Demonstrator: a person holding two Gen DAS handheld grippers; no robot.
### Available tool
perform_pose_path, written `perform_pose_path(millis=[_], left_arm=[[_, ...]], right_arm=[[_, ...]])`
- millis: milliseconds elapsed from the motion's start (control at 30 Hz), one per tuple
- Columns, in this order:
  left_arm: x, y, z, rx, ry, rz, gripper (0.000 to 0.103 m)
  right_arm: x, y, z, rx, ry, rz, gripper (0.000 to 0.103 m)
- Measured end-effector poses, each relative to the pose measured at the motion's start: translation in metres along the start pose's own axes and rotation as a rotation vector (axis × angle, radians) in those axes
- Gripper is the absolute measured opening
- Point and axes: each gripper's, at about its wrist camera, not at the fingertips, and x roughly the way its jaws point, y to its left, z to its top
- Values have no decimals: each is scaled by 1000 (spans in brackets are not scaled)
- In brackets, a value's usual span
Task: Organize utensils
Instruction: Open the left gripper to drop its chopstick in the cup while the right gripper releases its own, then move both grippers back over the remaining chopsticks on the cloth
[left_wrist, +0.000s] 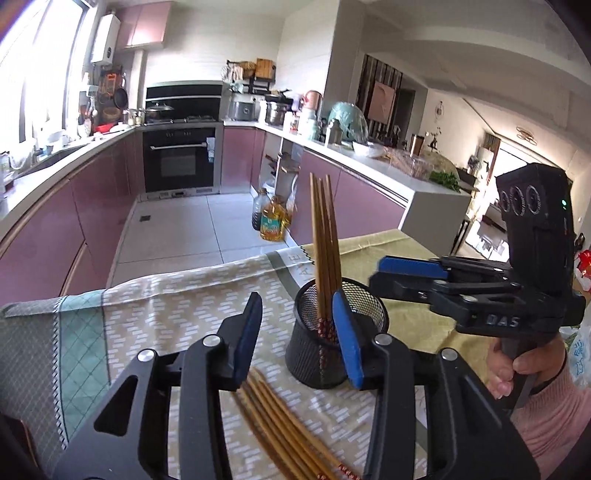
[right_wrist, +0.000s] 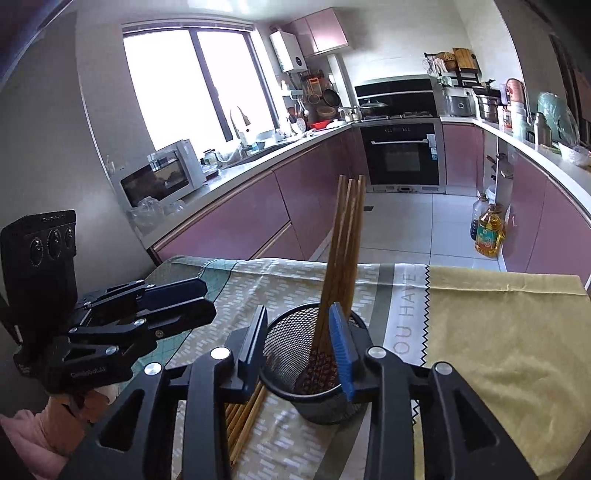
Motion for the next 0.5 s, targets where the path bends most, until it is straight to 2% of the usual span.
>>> perform_pose_path(millis=[100, 200, 400, 500], left_arm=[[-15, 6, -13, -4, -4, 14, 45], [-20, 10, -33, -2, 29, 54, 49], [-11, 26, -78, -57, 153, 85, 49], [-2, 31, -99, -75, 209, 99, 49]], right_arm=[[-8, 17, -14, -44, 5, 36, 41], [-1, 29, -34, -57, 54, 66, 41], [36, 33, -76, -8, 199, 75, 41], [47, 30, -89, 31, 240, 83, 41]])
